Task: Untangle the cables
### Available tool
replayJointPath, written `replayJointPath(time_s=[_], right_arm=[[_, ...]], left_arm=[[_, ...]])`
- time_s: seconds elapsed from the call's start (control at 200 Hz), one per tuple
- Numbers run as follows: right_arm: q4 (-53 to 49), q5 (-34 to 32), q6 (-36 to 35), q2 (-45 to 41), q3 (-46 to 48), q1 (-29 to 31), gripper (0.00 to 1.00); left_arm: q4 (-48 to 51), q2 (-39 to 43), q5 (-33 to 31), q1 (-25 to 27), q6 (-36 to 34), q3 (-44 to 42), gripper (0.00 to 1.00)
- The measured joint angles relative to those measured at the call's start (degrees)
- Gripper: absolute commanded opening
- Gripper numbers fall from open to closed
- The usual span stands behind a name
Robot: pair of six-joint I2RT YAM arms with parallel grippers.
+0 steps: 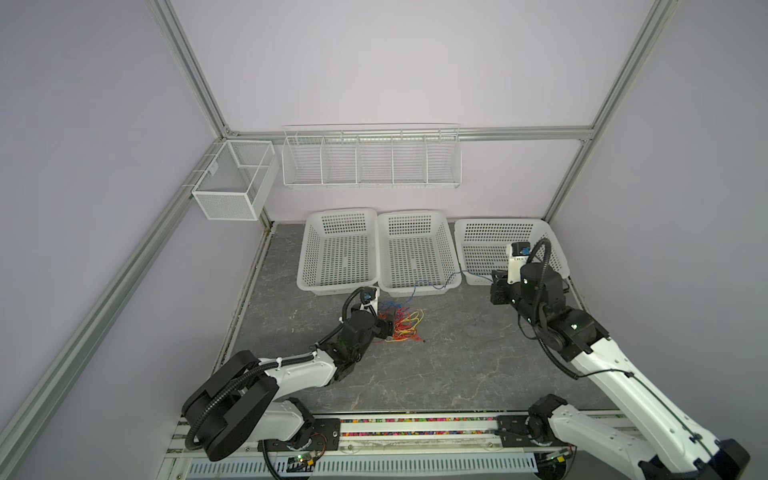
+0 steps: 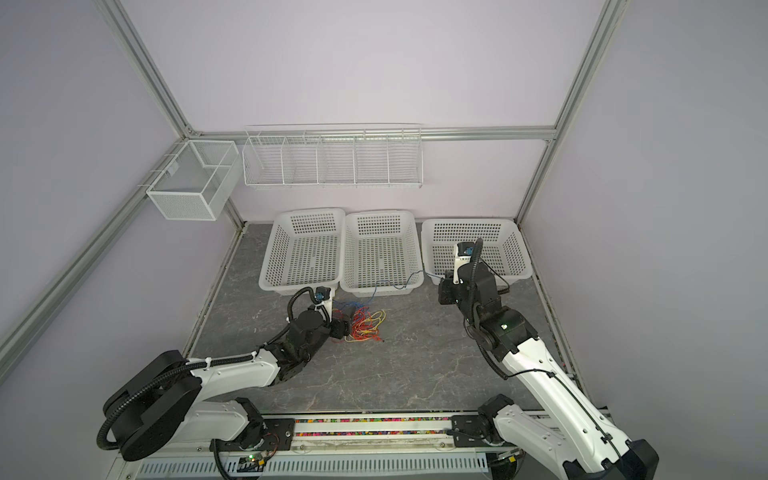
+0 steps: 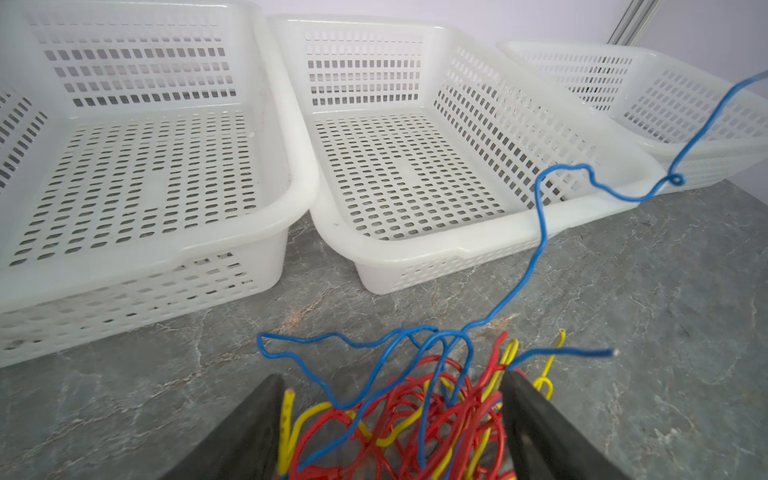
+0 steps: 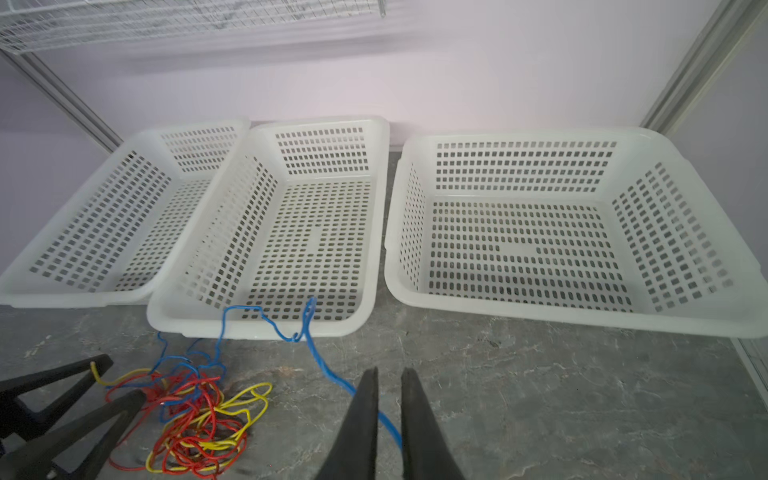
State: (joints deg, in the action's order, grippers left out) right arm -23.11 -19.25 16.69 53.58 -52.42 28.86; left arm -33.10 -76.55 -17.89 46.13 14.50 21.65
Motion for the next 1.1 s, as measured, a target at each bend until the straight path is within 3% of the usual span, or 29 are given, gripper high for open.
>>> replayJointPath(time_s=[0.26, 0.48, 0.81, 1.1], right_arm=[[-3.1, 0.2, 1.2, 1.2, 3.0, 0.0, 0.37], [-1.0, 9.9, -2.1, 4.6, 3.3, 0.2, 0.55], [8.2, 20.3, -6.6, 22.4, 3.7, 4.1, 0.61], [17.9, 24.0, -8.1, 36.1, 3.8, 4.2, 0.65]], left_arm=[[-1.6, -1.8, 1.3, 0.0, 0.5, 0.0, 0.79], [-2.6, -2.7, 1.4, 0.0, 1.1, 0.0, 0.78], [-3.6, -2.8, 1.4, 0.0, 1.5, -0.6, 0.78], [-4.1, -2.8, 1.3, 0.0, 1.9, -1.2, 0.77]])
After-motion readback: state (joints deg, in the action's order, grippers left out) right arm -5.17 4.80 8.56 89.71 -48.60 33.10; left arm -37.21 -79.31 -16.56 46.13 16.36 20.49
